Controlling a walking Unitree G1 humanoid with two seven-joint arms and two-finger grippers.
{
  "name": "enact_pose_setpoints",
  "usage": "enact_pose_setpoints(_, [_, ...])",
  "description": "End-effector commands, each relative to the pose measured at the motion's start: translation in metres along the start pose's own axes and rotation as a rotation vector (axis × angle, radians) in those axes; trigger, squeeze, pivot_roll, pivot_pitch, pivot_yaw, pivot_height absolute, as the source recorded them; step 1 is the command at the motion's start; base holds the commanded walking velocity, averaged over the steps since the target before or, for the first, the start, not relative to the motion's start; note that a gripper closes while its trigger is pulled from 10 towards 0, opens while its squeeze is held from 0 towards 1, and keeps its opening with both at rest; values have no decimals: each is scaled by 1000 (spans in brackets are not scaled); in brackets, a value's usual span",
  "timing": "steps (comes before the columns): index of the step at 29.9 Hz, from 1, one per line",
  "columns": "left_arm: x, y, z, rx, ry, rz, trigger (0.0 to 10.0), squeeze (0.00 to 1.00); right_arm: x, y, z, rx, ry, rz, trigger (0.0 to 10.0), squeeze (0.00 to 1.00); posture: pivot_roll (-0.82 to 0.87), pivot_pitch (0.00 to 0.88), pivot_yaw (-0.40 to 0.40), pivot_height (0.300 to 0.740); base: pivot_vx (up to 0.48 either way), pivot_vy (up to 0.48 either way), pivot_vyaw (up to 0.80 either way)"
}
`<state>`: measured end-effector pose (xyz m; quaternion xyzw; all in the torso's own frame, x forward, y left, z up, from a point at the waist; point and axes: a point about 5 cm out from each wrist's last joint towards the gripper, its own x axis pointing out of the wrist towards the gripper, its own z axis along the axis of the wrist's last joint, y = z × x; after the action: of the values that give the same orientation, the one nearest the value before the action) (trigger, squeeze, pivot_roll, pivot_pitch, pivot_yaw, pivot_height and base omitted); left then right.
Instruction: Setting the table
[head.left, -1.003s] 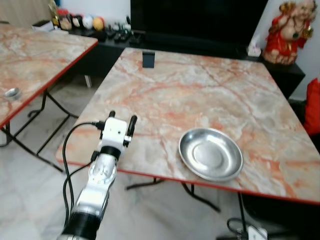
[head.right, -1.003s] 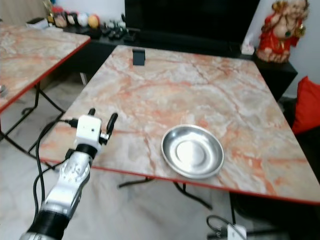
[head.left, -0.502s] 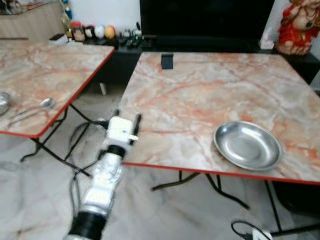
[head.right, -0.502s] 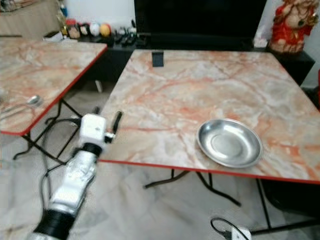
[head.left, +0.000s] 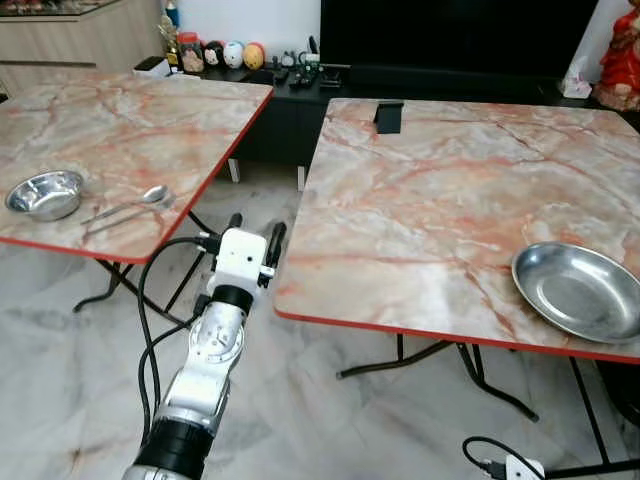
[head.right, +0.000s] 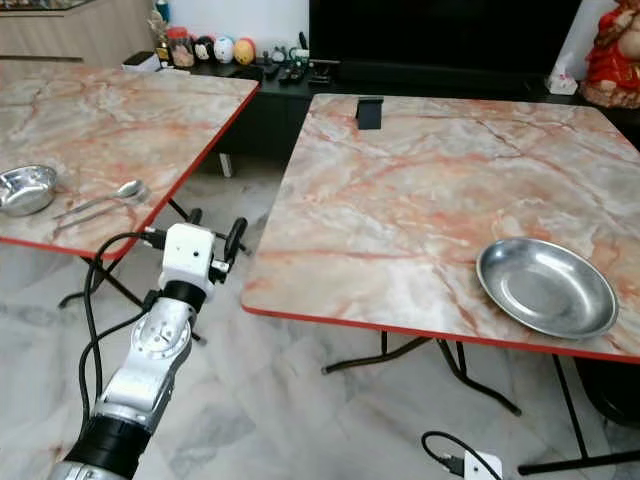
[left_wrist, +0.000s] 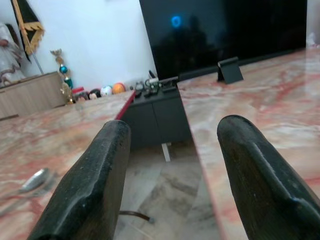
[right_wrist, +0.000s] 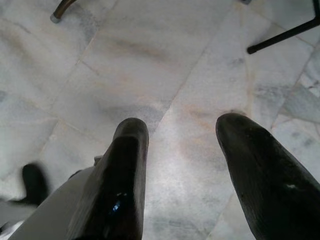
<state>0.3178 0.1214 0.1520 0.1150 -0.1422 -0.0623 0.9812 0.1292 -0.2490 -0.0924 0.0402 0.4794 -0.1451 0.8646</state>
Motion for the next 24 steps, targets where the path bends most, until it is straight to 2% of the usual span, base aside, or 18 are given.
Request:
enact_pose_setpoints(1, [-1, 8, 0, 31, 4, 17, 10000, 0, 1, 5, 2, 9, -9, 13, 10000, 0, 127, 0, -57, 740, 0, 394, 0])
enact_pose_setpoints(24, [0, 9, 0, 31, 13, 21, 10000, 0, 1, 5, 3, 23, -21, 16, 10000, 0, 106, 0, -54, 740, 0, 394, 0])
